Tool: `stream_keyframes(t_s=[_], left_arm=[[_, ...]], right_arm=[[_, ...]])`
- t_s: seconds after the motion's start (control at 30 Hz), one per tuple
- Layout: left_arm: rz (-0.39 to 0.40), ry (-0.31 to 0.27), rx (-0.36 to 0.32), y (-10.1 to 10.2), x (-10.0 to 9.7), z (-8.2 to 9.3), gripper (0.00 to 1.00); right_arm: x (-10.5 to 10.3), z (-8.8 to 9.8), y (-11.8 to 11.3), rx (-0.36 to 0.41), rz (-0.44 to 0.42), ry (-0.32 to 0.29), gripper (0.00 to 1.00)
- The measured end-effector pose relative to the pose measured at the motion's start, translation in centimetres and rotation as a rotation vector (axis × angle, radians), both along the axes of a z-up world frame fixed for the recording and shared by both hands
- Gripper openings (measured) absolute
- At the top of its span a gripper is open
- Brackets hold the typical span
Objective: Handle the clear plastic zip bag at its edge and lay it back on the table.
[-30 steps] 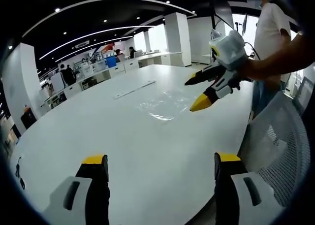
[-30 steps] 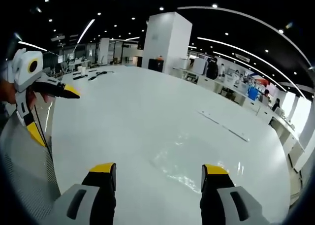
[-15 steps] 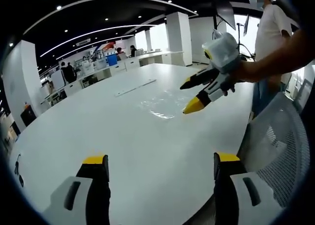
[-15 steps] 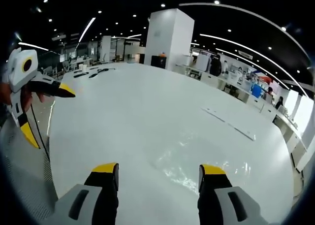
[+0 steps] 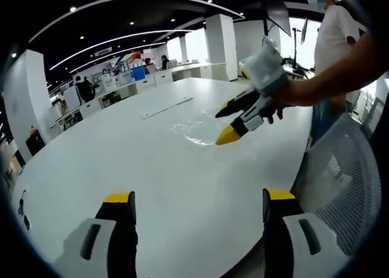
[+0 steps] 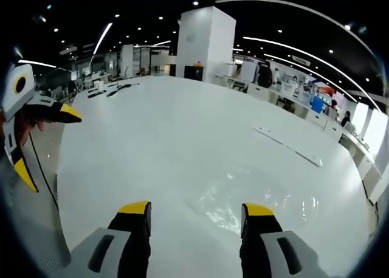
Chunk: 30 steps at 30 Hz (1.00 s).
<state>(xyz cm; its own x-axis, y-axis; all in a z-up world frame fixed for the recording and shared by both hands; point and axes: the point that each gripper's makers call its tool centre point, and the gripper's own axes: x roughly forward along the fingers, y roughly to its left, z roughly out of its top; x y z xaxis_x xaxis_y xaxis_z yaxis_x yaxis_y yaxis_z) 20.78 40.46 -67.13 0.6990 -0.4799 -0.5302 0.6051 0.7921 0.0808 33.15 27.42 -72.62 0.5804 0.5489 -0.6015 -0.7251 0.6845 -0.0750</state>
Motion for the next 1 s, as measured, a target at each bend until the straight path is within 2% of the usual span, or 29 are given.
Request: stream_keyframes(t_s=[0.27, 0.4, 0.63, 1.0], left_arm=[[-0.002, 0.002, 0.007, 0.2, 0.1, -0.3, 0.83], [-0.007, 0.004, 0.008, 0.2, 0.2, -0.4, 0.83], [-0.010, 0.004, 0.006, 0.2, 0.3, -0.4, 0.82], [-0.007, 0.009, 0.006, 0.5, 0.2, -0.7, 0.80]], right_arm=[[-0.2, -0.8, 0.3, 0.035, -0.043, 0.049, 0.51], [0.4, -1.7, 0.2, 0.042, -0.058, 0.071, 0.46], [0.8, -1.7, 0.9, 0.086, -0.075, 0.105, 0.37], [1.0, -3.1, 1.9, 0.028, -0.032, 0.113, 0.33]])
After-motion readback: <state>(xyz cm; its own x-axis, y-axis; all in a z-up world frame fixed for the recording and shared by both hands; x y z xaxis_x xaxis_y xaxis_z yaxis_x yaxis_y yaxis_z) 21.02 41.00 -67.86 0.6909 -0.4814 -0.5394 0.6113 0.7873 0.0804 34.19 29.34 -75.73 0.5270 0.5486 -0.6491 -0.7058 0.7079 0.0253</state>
